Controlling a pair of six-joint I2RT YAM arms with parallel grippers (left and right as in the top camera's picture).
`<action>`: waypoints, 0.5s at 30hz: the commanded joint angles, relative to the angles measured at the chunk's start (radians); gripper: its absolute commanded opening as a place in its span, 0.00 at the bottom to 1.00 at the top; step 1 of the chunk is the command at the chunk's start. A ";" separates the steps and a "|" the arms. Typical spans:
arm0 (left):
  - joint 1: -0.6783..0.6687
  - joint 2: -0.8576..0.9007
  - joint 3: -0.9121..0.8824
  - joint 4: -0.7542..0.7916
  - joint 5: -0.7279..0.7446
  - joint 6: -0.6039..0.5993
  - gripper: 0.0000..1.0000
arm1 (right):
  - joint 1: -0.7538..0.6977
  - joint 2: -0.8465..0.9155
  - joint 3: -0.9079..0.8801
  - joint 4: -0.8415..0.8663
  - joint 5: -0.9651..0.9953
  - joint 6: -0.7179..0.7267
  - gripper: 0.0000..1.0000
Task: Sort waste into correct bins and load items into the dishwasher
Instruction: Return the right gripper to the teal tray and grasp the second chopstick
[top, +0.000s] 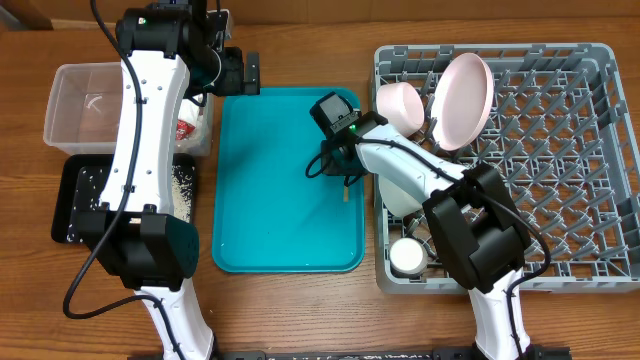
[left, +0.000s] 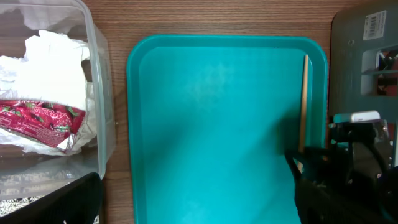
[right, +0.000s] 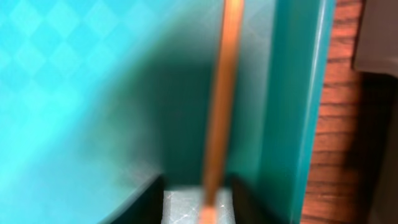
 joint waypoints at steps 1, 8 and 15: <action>-0.002 -0.006 0.020 0.001 0.008 -0.006 1.00 | -0.002 0.024 0.009 -0.005 -0.055 0.003 0.04; -0.002 -0.006 0.020 0.001 0.008 -0.006 1.00 | -0.002 0.017 0.137 -0.120 -0.054 0.008 0.04; -0.002 -0.006 0.020 0.001 0.008 -0.006 1.00 | 0.024 -0.060 0.323 -0.312 -0.054 0.007 0.04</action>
